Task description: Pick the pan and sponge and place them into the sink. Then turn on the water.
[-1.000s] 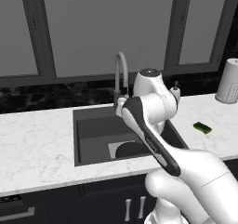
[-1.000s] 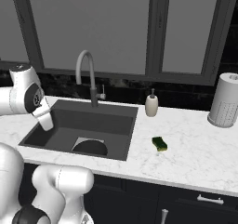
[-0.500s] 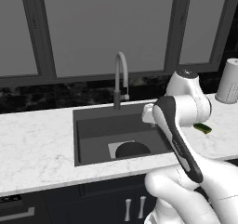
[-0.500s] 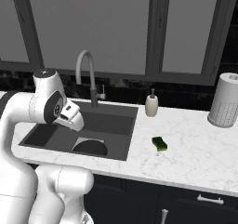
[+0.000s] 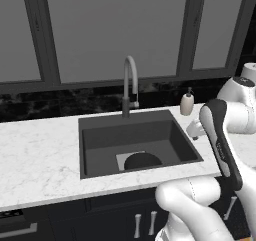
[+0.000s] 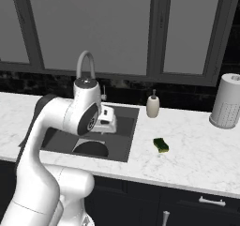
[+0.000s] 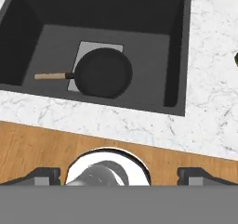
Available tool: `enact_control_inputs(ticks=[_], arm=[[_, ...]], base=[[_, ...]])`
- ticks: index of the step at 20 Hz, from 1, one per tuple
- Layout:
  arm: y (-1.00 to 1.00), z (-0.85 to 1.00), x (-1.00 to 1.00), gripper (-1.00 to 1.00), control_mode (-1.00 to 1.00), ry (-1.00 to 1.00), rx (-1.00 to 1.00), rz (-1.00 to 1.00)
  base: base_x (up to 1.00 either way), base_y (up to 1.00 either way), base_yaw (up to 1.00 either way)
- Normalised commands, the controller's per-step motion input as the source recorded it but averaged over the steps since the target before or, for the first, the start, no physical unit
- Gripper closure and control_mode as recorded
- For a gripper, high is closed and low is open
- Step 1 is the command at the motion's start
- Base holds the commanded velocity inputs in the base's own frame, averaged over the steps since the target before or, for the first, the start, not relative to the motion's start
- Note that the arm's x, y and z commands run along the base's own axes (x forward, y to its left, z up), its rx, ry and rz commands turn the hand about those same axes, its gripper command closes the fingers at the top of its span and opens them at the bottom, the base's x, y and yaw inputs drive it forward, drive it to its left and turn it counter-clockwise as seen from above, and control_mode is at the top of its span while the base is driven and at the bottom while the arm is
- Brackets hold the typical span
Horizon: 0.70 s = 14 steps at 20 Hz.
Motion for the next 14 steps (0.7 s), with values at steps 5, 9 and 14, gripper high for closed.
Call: enact_control_inputs(ticks=[5,9,14], arm=[[-0.74,0.0,0.08,-1.0,-1.0,0.0,-0.02,0.23],[-0.55,0.0,0.15,-1.0,-1.0,0.0,-0.02,0.12],[-0.44,-0.04,0.32,-1.0,-1.0,0.0,-0.02,0.02]], base=[[0.0,0.0,0.0],[0.0,0.0,0.0],[0.0,0.0,0.0]])
